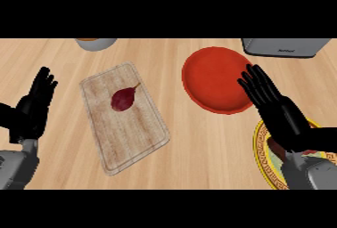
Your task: Pick the sweet potato from the plate and place it in the bowl
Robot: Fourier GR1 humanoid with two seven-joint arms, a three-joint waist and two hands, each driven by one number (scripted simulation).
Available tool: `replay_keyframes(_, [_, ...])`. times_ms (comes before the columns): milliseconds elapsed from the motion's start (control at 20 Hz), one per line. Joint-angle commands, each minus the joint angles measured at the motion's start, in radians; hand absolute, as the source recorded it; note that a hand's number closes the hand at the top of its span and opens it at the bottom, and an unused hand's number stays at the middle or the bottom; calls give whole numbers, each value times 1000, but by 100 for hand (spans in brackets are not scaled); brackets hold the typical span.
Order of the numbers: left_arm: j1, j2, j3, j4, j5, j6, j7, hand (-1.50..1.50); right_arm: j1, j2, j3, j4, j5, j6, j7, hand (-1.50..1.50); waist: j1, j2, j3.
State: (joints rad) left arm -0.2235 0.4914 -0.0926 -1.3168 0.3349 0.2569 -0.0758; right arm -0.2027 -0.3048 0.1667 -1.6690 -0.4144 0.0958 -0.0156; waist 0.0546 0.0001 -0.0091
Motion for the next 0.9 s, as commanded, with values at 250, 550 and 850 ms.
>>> replay_keyframes(250, [-70,21,45,-72,6,-12,-58,0,24,-100,480,-165,54,509,21,-150,-2,-18,9])
replay_keyframes(550, [-12,40,107,-74,65,-37,-47,0,170,-308,261,-368,527,320,-442,-150,-111,-23,15])
replay_keyframes(850, [25,45,111,-134,63,-34,-32,0,374,-506,156,-427,769,217,-734,-150,-109,-17,13])
